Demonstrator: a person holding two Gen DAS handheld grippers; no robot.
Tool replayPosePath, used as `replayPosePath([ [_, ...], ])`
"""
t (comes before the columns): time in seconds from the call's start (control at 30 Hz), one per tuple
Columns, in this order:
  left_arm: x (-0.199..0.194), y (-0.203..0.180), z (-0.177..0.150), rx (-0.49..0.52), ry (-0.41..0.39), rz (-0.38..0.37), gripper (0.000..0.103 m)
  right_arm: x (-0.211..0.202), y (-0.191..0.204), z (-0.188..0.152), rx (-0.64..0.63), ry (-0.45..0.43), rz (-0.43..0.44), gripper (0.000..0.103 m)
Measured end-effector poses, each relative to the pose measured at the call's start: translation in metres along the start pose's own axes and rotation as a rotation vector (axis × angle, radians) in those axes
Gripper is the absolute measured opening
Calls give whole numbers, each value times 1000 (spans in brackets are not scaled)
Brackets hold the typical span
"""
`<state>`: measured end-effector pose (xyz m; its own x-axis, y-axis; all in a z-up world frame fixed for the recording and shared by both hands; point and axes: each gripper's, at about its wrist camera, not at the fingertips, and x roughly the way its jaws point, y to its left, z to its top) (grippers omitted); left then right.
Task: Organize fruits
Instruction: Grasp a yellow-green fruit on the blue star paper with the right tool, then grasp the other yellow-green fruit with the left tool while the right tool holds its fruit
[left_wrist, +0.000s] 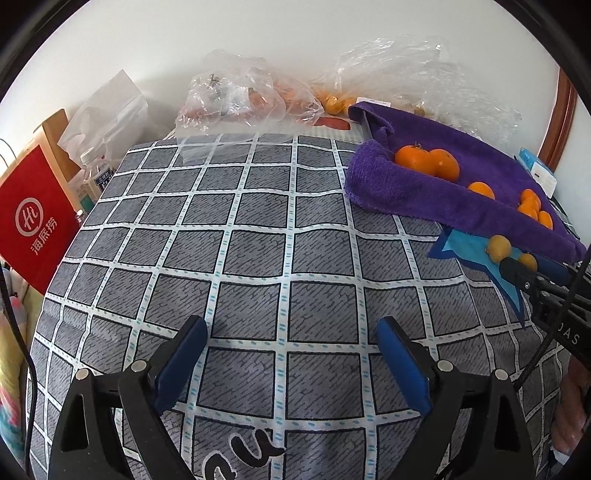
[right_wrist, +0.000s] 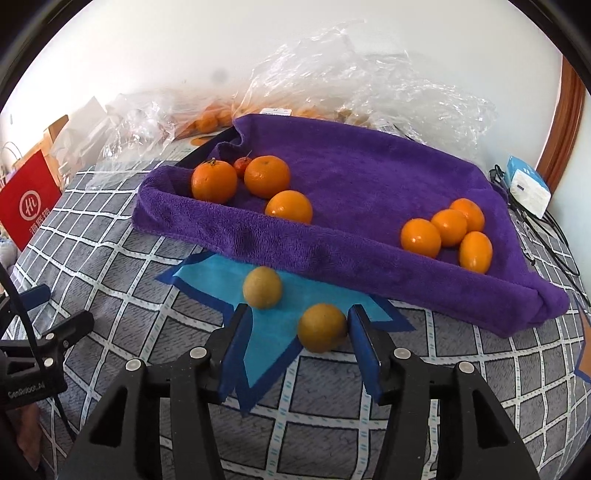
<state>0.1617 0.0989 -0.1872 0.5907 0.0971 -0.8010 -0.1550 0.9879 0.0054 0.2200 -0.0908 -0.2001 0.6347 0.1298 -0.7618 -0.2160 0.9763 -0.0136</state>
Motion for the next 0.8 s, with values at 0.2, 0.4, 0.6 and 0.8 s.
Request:
replayPosePath([
  [0.2,1,1,1,-2,2,1,94,9,3,6,4,0,-12,26],
  [0.4,1,2,1,0,3,0,95,-5,-1,3,11,-57,-25,26],
  [0.6,2,1,2,6,1,-10,93,-25,-14,-7,25,-81,-6,26],
  [0.8,-5,-3,5,-24,12,-59,73,-36,-38,-19,60,-88,9,26],
])
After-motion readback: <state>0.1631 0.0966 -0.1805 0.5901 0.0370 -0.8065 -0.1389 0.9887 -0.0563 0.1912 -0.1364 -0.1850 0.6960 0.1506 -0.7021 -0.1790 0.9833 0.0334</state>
